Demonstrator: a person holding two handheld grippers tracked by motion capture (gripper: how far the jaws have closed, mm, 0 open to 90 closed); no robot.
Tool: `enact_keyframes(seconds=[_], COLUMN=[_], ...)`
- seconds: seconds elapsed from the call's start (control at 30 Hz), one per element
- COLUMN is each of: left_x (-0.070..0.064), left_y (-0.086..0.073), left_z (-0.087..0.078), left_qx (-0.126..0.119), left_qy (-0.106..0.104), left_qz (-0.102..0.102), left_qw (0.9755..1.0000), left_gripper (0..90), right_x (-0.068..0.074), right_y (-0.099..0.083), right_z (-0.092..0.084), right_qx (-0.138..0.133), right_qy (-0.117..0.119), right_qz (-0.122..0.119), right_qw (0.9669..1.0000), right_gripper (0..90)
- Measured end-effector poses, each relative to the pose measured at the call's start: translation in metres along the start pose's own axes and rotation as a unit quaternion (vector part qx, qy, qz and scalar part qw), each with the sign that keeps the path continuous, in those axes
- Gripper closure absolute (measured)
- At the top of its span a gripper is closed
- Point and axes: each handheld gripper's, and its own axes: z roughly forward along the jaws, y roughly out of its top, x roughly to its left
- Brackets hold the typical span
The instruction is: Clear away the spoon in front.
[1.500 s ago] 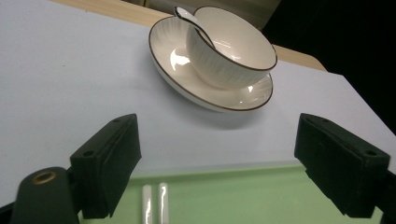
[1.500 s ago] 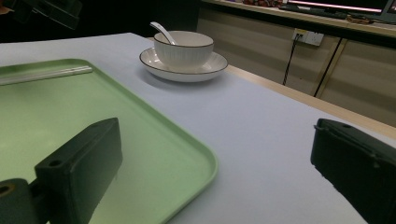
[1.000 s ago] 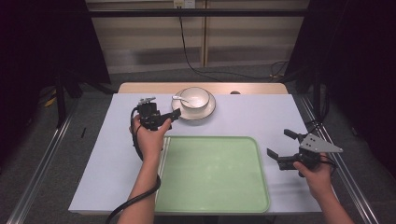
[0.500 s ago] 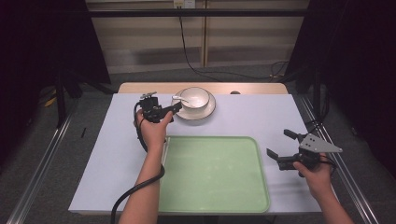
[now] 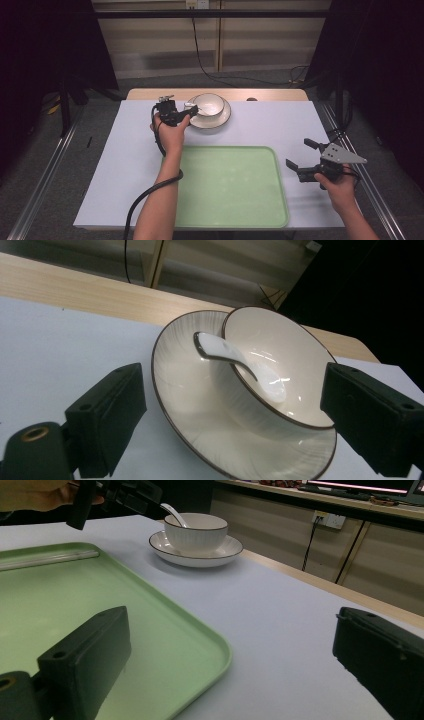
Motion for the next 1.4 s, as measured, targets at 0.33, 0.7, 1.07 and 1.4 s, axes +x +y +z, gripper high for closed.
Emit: enact_keyframes(seconds=[0.33,0.7,1.07,1.4], left_x=[0.004,0.002,0.000,0.001], left_y=[0.000,-0.002,-0.006,-0.009], left_z=[0.011,0.018,0.023,0.029], left_qx=[-0.013,-0.030,-0.031,-0.040], left_qy=[0.011,0.004,0.005,0.003], left_qz=[-0.011,-0.029,-0.041,-0.057], left_qw=[0.9998,0.9991,0.9987,0.9976], left_gripper=[25.7,39.0,55.6,61.3], right_x=[-0.002,-0.003,-0.003,-0.003], right_y=[-0.001,-0.002,-0.002,-0.002], right_z=[0.000,0.001,0.001,0.001], right_qx=[-0.001,0.001,0.001,0.001], right_qy=[0.003,0.001,0.002,0.003], right_qz=[-0.006,-0.004,0.000,-0.001], right_qw=[1.0000,1.0000,1.0000,1.0000], right_gripper=[1.6,1.6,1.7,1.6])
